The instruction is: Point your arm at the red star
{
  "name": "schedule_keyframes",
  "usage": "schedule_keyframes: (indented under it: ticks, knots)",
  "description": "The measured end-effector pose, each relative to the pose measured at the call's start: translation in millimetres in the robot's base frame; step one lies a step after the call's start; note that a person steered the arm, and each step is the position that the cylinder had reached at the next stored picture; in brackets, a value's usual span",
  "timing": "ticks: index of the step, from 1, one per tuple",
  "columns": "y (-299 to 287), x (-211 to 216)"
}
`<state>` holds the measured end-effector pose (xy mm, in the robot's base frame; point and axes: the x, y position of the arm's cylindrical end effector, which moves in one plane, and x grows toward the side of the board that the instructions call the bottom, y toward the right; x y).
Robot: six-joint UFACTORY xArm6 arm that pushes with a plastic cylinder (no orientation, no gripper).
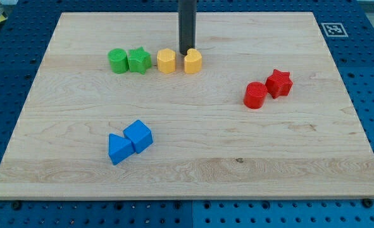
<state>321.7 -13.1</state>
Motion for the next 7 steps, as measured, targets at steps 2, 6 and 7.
schedule_keyframes:
  ticks: [2,6,7]
  knots:
    - [-28,0]
    - [140,-20]
    - [210,22]
